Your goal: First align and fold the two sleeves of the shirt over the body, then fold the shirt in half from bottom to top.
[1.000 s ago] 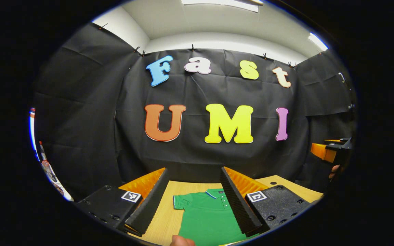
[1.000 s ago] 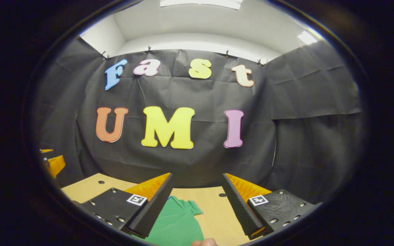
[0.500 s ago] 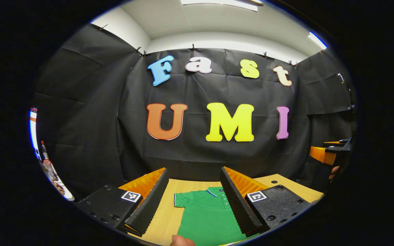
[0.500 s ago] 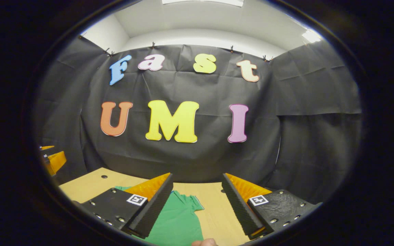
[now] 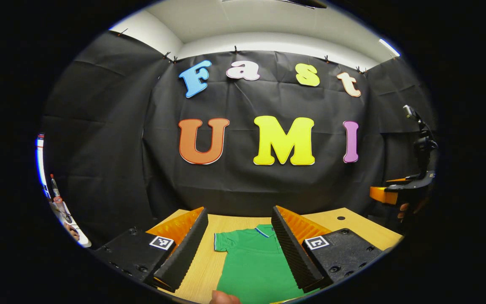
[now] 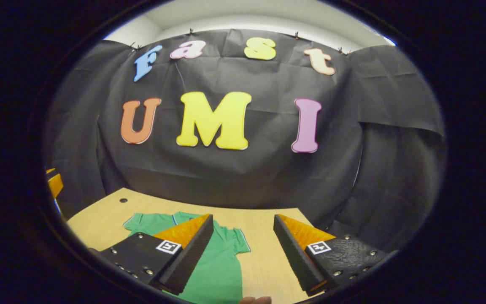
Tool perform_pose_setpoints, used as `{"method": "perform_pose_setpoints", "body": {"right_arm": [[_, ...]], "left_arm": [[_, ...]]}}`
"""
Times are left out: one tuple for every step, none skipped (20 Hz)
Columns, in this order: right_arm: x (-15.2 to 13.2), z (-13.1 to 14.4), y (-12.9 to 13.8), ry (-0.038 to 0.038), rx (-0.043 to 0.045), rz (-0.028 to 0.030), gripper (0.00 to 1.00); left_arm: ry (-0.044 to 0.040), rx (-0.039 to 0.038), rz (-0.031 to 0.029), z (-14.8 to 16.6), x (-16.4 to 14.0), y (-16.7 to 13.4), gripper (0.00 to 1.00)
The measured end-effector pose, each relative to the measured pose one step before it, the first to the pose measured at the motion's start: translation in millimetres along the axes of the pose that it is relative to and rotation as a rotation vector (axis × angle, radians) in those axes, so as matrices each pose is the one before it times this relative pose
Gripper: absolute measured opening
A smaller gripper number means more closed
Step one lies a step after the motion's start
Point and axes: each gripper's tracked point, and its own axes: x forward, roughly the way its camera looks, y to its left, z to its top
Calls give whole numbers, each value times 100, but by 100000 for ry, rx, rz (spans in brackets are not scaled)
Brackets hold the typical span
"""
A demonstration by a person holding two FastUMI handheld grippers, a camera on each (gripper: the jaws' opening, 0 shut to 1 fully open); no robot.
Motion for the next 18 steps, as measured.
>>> {"method": "perform_pose_setpoints", "body": {"right_arm": [[1795,-531,144,3021,27,1155,93],[2003,-540,110,3817,-422,849,93],[2206,-635,76,3701,-382,829,93],[2408,-744,219,4341,-1024,1339,93],[2500,-826,175,4935,-739,1458,93],[2344,-703,140,4176,33,2305,93],[2503,-908,47,4983,771,1040,93],[2288,-529,-15,2466,991,251,93],[2343,-771,-448,3422,120,-1520,93],[2229,-470,-360,2794,-425,-1332,93],[2531,-934,-384,3366,-1728,-2016,93],[2087,-579,-240,2375,-1907,-1483,93],[1816,-392,-126,2029,-900,-1361,93],[1772,-358,127,1859,194,-594,93],[1527,-207,189,2441,1451,-165,93],[1378,-234,197,1948,1816,328,93],[1345,-181,-154,2299,1090,-1167,93],[1386,-330,-275,1775,-1016,-1785,92]], "left_arm": [[149,-32,-21,45,468,-127,96],[59,303,52,23,398,-147,96],[328,457,10,-85,492,-19,96],[413,477,-84,-132,384,76,96],[276,492,90,-88,363,10,96],[430,463,228,-93,498,16,97],[685,372,374,-321,355,168,97],[970,545,464,-221,226,132,97],[861,601,700,-257,93,244,97],[1207,727,1146,-275,306,380,97],[745,424,1329,-105,169,602,96],[581,166,1460,-166,182,704,96],[963,222,1282,-219,52,506,97],[788,382,1087,-228,-99,420,97],[1175,812,1374,-275,49,401,96],[857,587,1715,-291,29,558,96],[837,32,1285,-222,88,422,96],[901,-96,1010,-256,163,234,97]]}}
